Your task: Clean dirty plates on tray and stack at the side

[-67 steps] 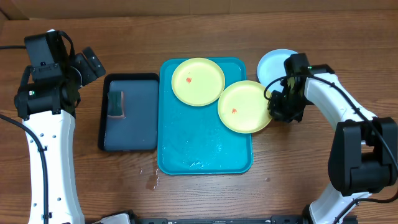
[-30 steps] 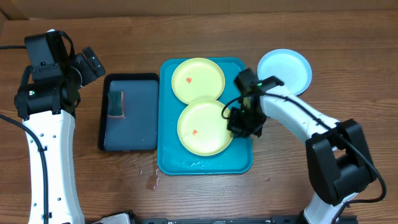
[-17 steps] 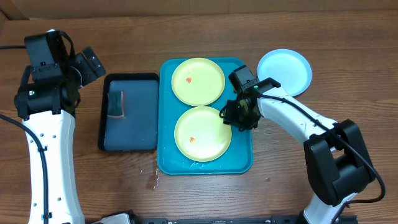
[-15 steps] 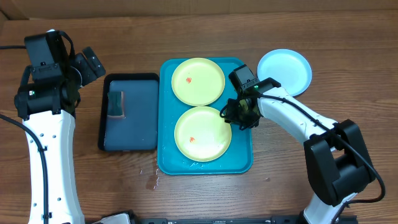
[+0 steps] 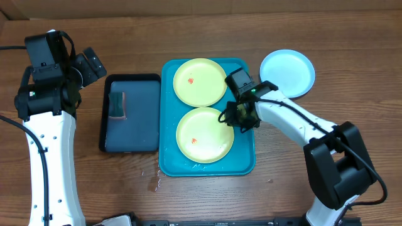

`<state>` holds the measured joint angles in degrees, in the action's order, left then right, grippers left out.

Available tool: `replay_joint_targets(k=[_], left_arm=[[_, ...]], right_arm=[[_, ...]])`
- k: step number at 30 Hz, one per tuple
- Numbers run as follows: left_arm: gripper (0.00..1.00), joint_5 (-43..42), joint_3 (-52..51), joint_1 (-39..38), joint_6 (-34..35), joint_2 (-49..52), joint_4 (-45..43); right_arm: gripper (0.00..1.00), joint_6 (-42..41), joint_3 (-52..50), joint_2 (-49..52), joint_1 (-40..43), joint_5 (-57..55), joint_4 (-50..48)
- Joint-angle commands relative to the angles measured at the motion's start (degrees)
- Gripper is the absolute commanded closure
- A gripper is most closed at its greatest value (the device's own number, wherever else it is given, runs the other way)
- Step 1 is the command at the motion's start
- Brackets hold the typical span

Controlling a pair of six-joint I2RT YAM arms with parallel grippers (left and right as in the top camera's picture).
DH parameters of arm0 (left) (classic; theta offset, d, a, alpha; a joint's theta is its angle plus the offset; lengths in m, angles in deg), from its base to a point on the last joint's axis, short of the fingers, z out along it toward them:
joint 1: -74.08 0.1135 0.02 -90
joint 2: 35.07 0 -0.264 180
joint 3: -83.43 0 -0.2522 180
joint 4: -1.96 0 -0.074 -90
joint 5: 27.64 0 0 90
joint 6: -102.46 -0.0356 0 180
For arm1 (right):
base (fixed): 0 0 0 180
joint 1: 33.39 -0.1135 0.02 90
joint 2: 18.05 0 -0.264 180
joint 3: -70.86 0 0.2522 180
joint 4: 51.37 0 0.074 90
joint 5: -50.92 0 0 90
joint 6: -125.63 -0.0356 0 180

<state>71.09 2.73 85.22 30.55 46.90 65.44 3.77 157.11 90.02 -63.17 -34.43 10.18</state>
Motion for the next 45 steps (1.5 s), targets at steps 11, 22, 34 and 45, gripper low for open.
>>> replay_joint_targets(k=[11, 22, 34, 45], left_arm=[[0.00, -0.5, 1.0, 0.1, 0.8, 0.2, -0.2], [0.00, -0.5, 1.0, 0.1, 0.8, 0.2, -0.2], [0.00, -0.5, 1.0, 0.1, 0.8, 0.2, -0.2], [0.00, -0.5, 1.0, 0.1, 0.8, 0.2, -0.2]], right_arm=[[0.72, 2.4, -2.0, -0.7, -1.7, -5.7, -0.7], [0.96, 2.4, -4.2, -0.7, -1.7, -3.5, -2.7], [0.63, 1.3, -4.2, -0.7, -1.7, 5.8, -3.0], [0.82, 1.3, -4.2, -0.7, -1.7, 2.8, -6.5]])
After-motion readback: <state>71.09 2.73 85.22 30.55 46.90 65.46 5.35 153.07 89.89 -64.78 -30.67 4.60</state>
